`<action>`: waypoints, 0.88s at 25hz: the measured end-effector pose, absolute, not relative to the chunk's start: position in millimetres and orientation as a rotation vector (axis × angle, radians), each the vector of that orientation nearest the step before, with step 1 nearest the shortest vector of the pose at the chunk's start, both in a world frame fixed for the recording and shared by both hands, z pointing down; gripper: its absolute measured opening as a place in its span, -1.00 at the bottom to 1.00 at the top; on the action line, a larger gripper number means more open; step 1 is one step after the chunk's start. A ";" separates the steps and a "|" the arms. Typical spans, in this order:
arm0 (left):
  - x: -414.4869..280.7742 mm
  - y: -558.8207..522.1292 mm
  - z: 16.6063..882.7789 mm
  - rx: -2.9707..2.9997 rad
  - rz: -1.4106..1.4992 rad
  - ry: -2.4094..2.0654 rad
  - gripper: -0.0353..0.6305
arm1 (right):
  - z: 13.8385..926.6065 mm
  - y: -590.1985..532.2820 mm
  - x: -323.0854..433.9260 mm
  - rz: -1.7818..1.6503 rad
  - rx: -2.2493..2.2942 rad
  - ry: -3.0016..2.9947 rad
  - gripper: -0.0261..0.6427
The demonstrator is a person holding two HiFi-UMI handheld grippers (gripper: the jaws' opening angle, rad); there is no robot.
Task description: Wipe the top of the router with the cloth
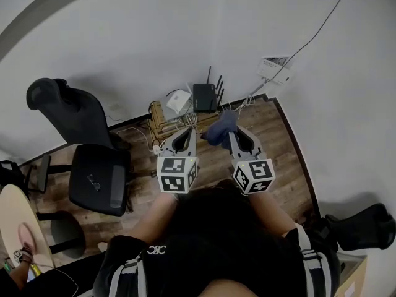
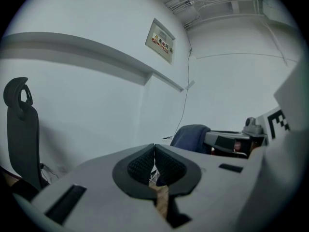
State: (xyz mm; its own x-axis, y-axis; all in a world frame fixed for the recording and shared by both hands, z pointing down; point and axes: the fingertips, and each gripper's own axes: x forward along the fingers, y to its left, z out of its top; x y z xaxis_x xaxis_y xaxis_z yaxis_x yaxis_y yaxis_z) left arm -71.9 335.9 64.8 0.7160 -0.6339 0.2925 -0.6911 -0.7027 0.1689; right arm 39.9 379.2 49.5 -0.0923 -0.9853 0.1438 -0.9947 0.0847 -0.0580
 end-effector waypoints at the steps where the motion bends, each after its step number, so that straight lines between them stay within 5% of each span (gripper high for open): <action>1: -72.8 333.6 64.9 2.655 0.306 -1.051 -0.88 | 51.6 377.6 41.4 0.226 2.074 -2.256 -0.86; 22: -29.6 213.0 80.7 2.553 0.367 -1.138 -0.88 | 67.0 236.1 89.7 0.302 1.967 -2.331 -0.86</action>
State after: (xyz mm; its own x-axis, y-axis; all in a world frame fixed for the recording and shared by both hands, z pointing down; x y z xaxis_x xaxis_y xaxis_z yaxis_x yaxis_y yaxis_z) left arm -29.6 213.0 80.7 0.6493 -0.6711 0.3579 -0.7537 -0.6308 0.1844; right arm 89.7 236.1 67.0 -0.1748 -0.9672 0.1844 -0.9822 0.1583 -0.1008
